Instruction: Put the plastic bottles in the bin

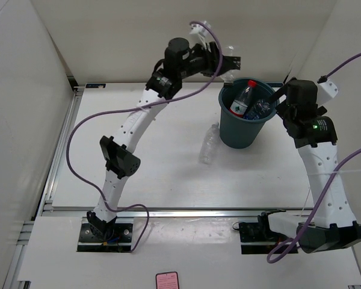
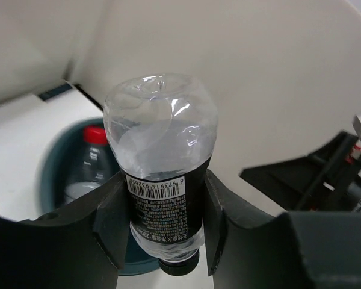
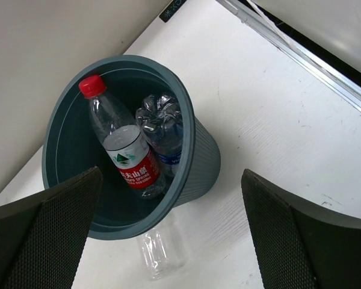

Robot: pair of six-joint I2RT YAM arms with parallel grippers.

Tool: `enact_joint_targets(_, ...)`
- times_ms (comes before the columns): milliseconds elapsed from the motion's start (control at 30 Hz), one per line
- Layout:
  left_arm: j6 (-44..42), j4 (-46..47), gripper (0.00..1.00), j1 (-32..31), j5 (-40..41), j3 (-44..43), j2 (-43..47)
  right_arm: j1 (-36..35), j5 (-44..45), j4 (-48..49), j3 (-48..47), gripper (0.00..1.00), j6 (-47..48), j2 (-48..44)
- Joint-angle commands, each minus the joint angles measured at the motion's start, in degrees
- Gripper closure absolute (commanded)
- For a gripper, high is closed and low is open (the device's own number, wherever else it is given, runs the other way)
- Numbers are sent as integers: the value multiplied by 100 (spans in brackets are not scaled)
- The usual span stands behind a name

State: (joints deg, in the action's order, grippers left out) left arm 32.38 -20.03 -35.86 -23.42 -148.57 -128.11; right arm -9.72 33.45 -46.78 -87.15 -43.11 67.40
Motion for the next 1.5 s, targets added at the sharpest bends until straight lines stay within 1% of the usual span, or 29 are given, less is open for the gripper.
enact_joint_targets(0, 329, 122, 50, -114, -548, -14, -240, 31, 214, -59, -109, 0, -22, -235)
enact_joint_targets(67, 330, 193, 50, -193, -690, 38, -381, 31, 416, -59, 14, 0, -22, -376)
enact_joint_targets(167, 330, 193, 43, -273, -830, 162, -442, 31, 539, -59, 189, 0, -22, -534)
enact_joint_targets(233, 392, 193, 36, -325, -909, 162, -504, 93, 487, -59, 251, 0, -22, -692)
enact_joint_targets(267, 392, 193, 31, -325, -910, 223, -504, 93, 487, -59, 252, 0, -22, -693)
enact_joint_targets(300, 392, 193, 18, -326, -971, 223, -426, 145, 435, -7, 312, 0, -22, -754)
enact_joint_targets(400, 453, 193, 0, -273, -1033, 303, -346, 145, 381, 64, 444, 0, -22, -816)
enact_joint_targets(500, 453, 193, 0, -273, -1165, 250, -293, 145, 268, 178, 445, 0, -22, -816)
enact_joint_targets(533, 331, 193, 0, -273, -1095, 250, -84, 145, 206, 178, 445, 0, -22, -746)
enact_joint_targets(633, -178, 193, 0, -133, -867, 801, 434, 145, 153, 178, 445, 0, -74, -684)
enact_joint_targets(667, -336, 193, 0, -132, -614, 1482, 958, 145, 153, 178, 445, 0, -74, -684)
enact_joint_targets(700, -634, 193, 0, -36, -420, 1915, 1260, 145, 92, 178, 445, 0, -74, -684)
enact_joint_targets(733, -750, 193, 0, 52, 61, 2381, 1558, 145, 91, 178, 445, 0, -74, -684)
enact_joint_targets(767, -812, 193, 0, 52, 300, 2873, 1857, 145, 91, 178, 445, 0, -74, -684)
enact_joint_targets(800, -812, 193, 0, 148, 460, 3774, 2330, 145, 91, 178, 523, 0, -127, -684)
enact_joint_targets(867, -926, 193, 0, 280, 461, 4491, 2763, 145, 91, 231, 611, 0, -127, -684)
enact_joint_targets(900, -927, 193, 0, 281, 461, 5087, 2853, 145, 91, 231, 612, 0, -127, -684)
enact_joint_targets(1000, -979, 193, 0, 220, 461, 5819, 2854, 145, 30, 231, 691, 0, -127, -684)
enact_joint_targets(1067, -1032, 193, 0, 141, 461, 5988, 2749, 145, -31, 231, 691, 0, -127, -684)
enact_joint_targets(1167, -1032, 193, 0, -8, 461, 5989, 2424, 145, -32, 293, 691, 0, -127, -684)
enact_joint_targets(1333, -918, 193, 0, -62, 277, 5533, 1757, 145, -32, 345, 691, 0, -22, -631)
enact_joint_targets(1467, -813, 193, 0, -62, 224, 5339, 1361, 145, 29, 345, 691, 0, 39, -798)
